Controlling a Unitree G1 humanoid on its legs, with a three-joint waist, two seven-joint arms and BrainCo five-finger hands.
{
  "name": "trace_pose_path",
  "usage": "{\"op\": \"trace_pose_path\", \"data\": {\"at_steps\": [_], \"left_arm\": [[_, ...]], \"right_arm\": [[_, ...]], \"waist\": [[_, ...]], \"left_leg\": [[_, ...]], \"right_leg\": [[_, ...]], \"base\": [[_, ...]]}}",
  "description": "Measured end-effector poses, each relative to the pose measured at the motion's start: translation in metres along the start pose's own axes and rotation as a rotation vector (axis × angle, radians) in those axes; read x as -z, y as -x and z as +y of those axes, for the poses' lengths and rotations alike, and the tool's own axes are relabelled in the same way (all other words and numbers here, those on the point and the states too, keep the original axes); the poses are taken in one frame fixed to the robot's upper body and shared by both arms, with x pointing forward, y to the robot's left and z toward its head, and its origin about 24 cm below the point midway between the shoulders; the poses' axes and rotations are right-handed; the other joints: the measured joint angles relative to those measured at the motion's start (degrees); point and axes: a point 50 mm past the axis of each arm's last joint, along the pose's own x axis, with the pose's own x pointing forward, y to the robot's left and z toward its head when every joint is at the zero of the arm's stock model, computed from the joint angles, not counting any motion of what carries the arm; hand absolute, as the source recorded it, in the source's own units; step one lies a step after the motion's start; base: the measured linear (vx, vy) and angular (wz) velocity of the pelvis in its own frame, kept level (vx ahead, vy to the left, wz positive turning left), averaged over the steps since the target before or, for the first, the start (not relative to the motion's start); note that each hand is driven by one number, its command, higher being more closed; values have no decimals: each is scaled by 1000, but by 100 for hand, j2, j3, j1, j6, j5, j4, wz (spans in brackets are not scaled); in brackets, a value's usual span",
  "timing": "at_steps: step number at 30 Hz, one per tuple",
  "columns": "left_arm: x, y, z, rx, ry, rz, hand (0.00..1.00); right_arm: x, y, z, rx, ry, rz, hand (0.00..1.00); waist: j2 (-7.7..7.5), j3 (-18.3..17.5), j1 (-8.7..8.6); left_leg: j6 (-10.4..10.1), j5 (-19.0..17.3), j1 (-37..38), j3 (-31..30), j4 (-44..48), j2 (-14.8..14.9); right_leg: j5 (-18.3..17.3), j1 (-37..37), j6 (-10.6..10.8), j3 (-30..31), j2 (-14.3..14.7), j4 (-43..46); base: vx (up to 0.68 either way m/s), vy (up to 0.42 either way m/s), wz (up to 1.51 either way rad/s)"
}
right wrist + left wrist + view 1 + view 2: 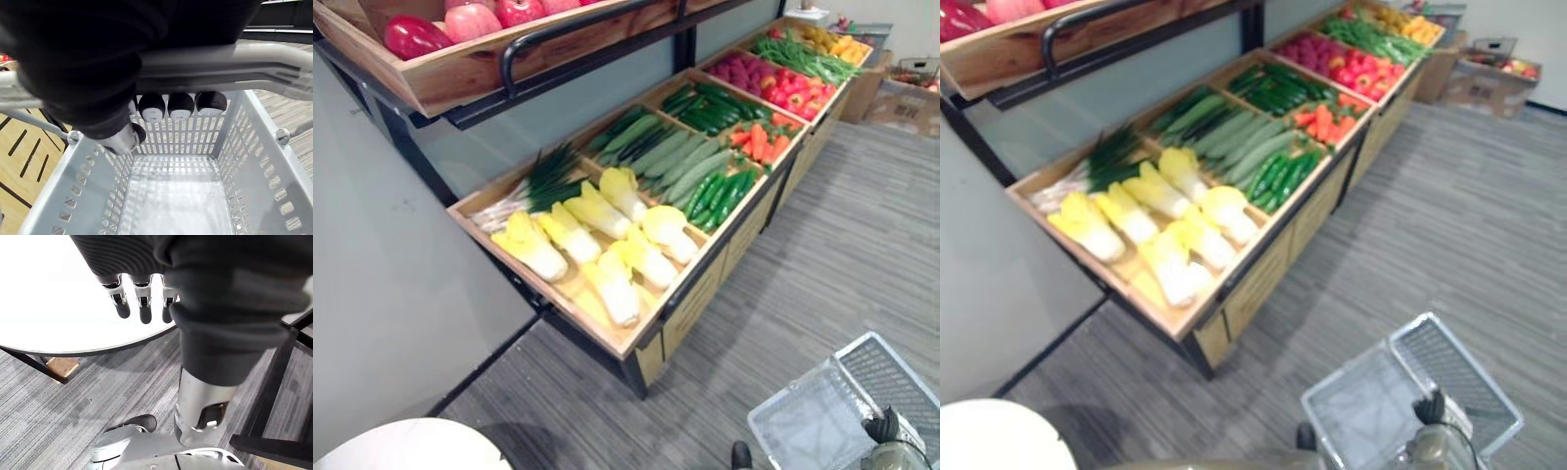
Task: Pick vegetable in the basket
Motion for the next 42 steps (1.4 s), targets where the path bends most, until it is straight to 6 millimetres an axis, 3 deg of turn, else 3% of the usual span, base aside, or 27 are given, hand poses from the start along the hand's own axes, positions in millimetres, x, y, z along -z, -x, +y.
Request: {"op": "trace_pose_path", "data": {"at_steps": [8, 17, 22, 25, 29, 30, 34, 37, 42], "left_arm": [[5, 0, 1, -2, 25, 28, 0], [12, -3, 21, -209, 487, 182, 0], [0, -5, 36, -328, 722, 212, 0], [-19, -4, 47, -378, 753, 133, 0], [-68, 6, 77, -498, 741, -134, 0], [-93, 17, 88, -536, 745, -274, 0], [-143, 48, 103, -590, 725, -563, 0], [-159, 62, 108, -604, 729, -659, 0], [-173, 78, 108, -591, 771, -747, 0]], "right_arm": [[11, 4, 6, -26, 7, 38, 100], [16, 12, 19, -60, -16, 60, 100], [18, 13, 21, -64, -16, 56, 100], [19, 14, 23, -60, -14, 54, 100], [15, 14, 25, -57, -4, 24, 100], [12, 15, 27, -64, 1, 6, 100], [5, 15, 29, -72, 1, -35, 100], [-3, 12, 27, -65, -4, -57, 100], [-11, 12, 23, -46, -8, -96, 100]], "waist": [[-46, -137, 2], [-104, -300, -11], [-116, -308, -8], [-125, -315, -11], [-158, -363, -12], [-175, -370, -6], [-208, -391, -15], [-206, -393, -124], [-185, -377, -167]], "left_leg": [[-28, -18, 165, 153, -111, 35], [-22, -13, 270, 95, -175, 23], [-6, 0, 264, 66, -196, -2], [-4, 8, 236, 2, -201, 3], [-6, 19, 184, -69, -199, 9], [-4, 20, 172, -76, -198, 8], [-2, 20, 169, -77, -198, -8], [-1, 20, 169, -78, -197, -15], [14, 11, 123, -181, -30, 4]], "right_leg": [[0, 8, 0, 136, 65, -31], [-1, 115, 0, 55, 54, -35], [-19, 112, -23, 21, 27, -36], [-20, 113, -24, -37, 29, -36], [-17, 110, -24, -108, 29, -35], [-16, 105, -23, -114, 27, -34], [-11, 101, -18, -119, 15, -34], [-6, 100, -12, -121, 10, -35], [-15, 110, -20, -99, 13, -7]], "base": [[11, -12, -11], [4, 2, 2], [-5, -1, 1], [8, -12, 8], [14, -7, 9], [15, -5, 4], [0, 0, 0], [0, 0, 0], [-2, -3, -1]]}}
